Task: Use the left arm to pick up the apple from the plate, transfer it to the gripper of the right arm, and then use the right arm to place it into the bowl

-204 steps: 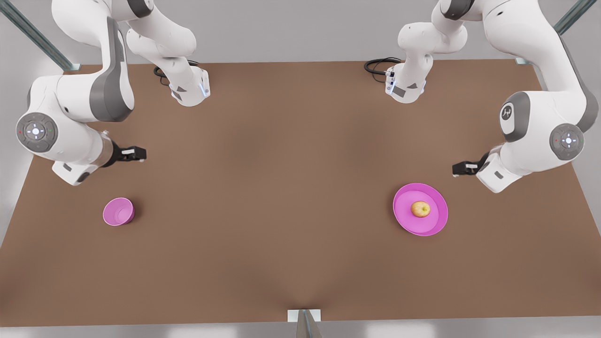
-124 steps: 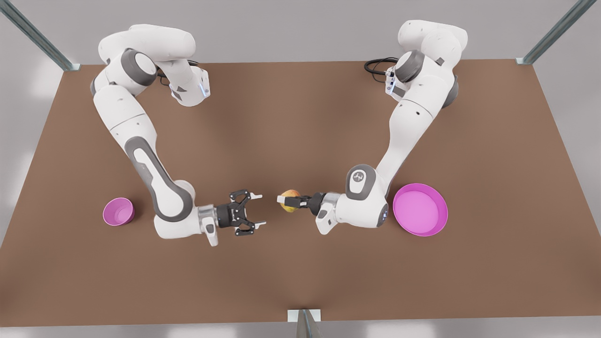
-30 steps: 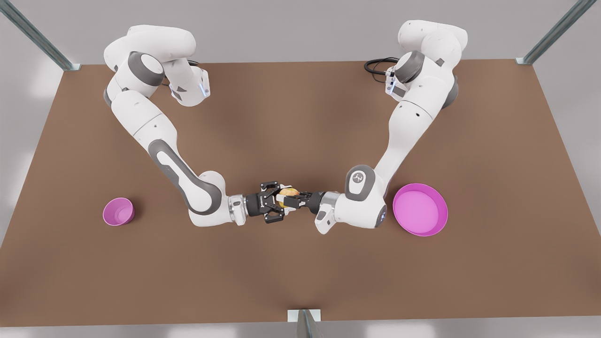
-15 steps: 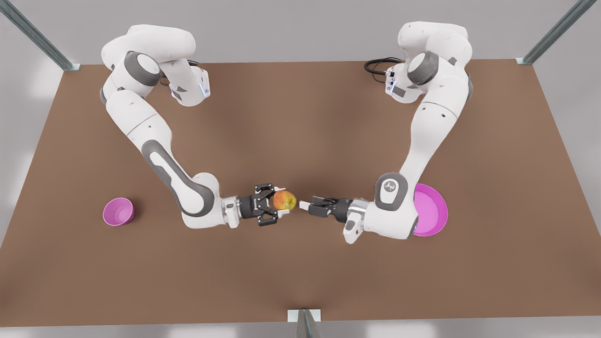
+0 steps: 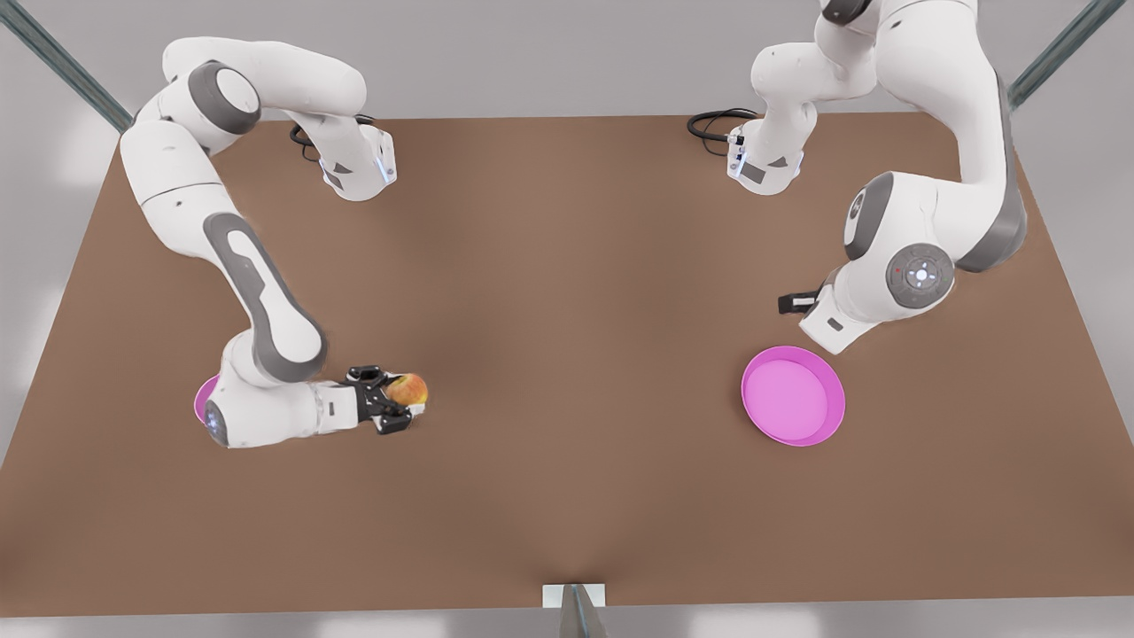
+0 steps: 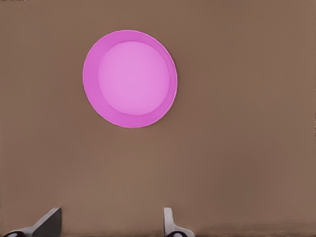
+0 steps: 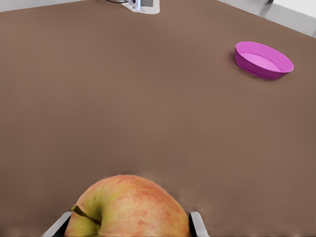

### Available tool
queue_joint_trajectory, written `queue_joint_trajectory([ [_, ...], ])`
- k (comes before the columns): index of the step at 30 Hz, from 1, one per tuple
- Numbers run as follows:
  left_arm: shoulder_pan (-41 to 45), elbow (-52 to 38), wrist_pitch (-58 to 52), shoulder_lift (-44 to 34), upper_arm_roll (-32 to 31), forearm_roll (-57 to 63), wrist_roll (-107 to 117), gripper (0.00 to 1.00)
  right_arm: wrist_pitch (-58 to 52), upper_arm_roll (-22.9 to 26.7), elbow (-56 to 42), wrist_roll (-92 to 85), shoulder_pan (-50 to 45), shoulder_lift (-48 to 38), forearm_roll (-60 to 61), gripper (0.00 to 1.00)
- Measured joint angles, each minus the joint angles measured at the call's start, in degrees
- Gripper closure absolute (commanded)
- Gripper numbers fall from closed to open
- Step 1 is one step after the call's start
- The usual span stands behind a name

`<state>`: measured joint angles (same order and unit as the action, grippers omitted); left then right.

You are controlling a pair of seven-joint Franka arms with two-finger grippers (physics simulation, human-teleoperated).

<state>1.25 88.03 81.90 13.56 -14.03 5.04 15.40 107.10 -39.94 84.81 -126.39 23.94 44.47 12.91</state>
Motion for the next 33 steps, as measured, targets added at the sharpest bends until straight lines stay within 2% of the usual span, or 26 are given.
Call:
queue_joint_trajectory([
  [5, 0.3, 0.0, -2.1, -0.1, -1.9, 1.4, -1.7, 0.00, -6.5, 0.0, 0.0, 1.5, 10.6, -1.3, -19.6, 0.22],
  [10, -1.3, -3.5, -2.7, -0.1, -1.8, 1.8, -2.1, 0.00, -10.0, 0.2, 0.5, -0.3, 17.1, -1.4, -29.4, 0.22],
  [21, -1.1, -4.2, -3.2, 0.0, -2.0, 2.0, -3.5, 0.00, -12.5, 1.0, 0.8, -6.8, 23.6, -0.5, -37.0, 0.22],
  [33, -0.9, -4.5, -3.6, -0.2, -2.4, 2.1, -4.2, 0.00, -5.3, 1.6, -0.6, -12.6, 22.9, 2.7, -40.6, 0.20],
])
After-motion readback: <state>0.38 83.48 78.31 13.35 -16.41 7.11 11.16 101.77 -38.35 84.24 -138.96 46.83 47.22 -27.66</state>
